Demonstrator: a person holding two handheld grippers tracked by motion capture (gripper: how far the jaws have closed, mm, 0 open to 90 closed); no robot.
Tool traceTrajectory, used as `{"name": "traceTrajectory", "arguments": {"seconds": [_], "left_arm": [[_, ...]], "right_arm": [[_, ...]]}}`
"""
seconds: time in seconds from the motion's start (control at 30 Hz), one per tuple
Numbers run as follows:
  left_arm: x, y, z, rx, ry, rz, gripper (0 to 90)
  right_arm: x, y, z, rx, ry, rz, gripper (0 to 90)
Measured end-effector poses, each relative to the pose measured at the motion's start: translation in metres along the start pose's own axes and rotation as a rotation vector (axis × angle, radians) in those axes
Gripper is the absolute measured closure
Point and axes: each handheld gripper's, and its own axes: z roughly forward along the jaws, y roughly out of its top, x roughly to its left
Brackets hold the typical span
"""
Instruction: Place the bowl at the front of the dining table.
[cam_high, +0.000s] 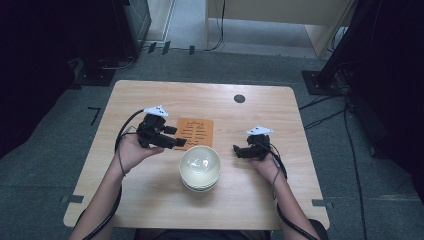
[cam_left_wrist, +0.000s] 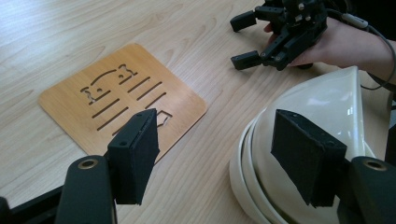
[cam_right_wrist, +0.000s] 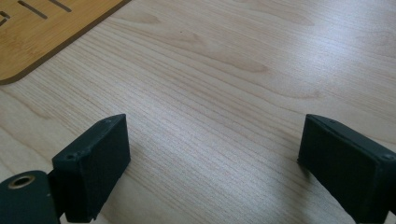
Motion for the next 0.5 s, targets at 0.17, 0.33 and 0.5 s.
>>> {"name": "traceTrajectory", "arguments": {"seconds": [0.17,0.33,0.5], "left_arm": [[-0.004,0.002,-0.001,0.0,-0.008,0.004,31.6],[-0.008,0.004,-0.003,-0.007,-0.02,0.016,31.6],[-0.012,0.006,-0.005,-0.017,-0.03,0.025,31.6]], "right_arm": [[0.0,0.0,0.0,0.0,0.0,0.001,8.3],[0.0,0.0,0.0,0.0,-0.001,-0.002,8.3],[0.0,0.0,0.0,0.0,0.0,-0.002,8.2]]}}
